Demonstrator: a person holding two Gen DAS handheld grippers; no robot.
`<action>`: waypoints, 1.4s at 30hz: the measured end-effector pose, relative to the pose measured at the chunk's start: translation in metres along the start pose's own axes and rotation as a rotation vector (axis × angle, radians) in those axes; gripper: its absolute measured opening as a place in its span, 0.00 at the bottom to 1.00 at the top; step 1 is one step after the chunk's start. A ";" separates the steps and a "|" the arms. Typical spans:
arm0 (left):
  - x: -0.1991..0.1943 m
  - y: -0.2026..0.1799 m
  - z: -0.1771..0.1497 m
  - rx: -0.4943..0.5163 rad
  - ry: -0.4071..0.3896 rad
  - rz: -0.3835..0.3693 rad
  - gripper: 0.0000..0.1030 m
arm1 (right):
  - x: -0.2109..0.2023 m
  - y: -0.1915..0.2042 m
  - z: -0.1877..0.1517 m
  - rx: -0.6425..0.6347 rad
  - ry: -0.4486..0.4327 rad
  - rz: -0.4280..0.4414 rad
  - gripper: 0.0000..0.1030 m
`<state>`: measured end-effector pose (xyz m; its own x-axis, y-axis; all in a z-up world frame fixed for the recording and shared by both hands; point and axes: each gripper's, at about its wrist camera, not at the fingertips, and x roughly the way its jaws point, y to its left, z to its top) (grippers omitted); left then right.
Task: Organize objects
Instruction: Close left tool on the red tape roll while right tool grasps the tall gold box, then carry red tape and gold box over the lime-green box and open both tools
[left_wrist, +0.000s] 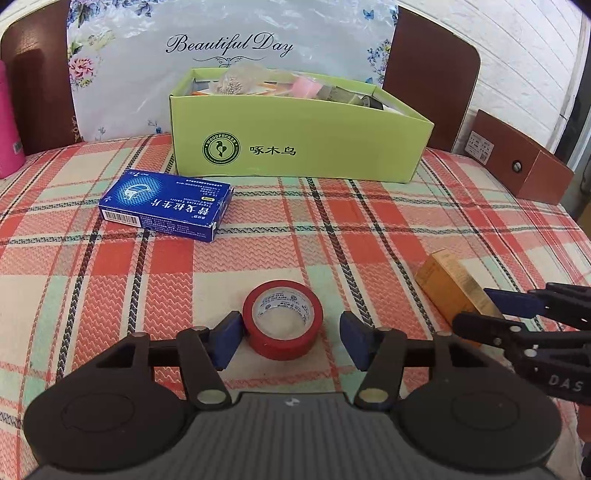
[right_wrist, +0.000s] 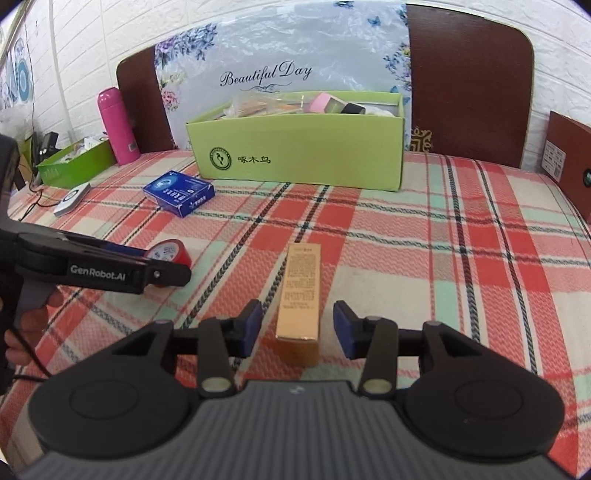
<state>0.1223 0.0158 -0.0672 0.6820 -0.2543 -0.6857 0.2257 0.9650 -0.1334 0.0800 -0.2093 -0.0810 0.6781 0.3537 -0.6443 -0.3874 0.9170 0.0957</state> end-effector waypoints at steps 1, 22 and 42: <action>0.001 -0.001 0.000 0.003 -0.002 0.006 0.59 | 0.003 0.000 0.001 0.004 0.000 0.000 0.41; -0.032 -0.023 0.057 0.055 -0.148 -0.099 0.47 | -0.012 -0.001 0.050 -0.025 -0.131 0.006 0.23; 0.022 0.016 0.232 0.056 -0.295 -0.033 0.48 | 0.060 -0.053 0.197 -0.077 -0.331 -0.060 0.23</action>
<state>0.3022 0.0107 0.0811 0.8445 -0.3006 -0.4432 0.2833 0.9531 -0.1065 0.2642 -0.2002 0.0252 0.8622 0.3520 -0.3643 -0.3782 0.9257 -0.0006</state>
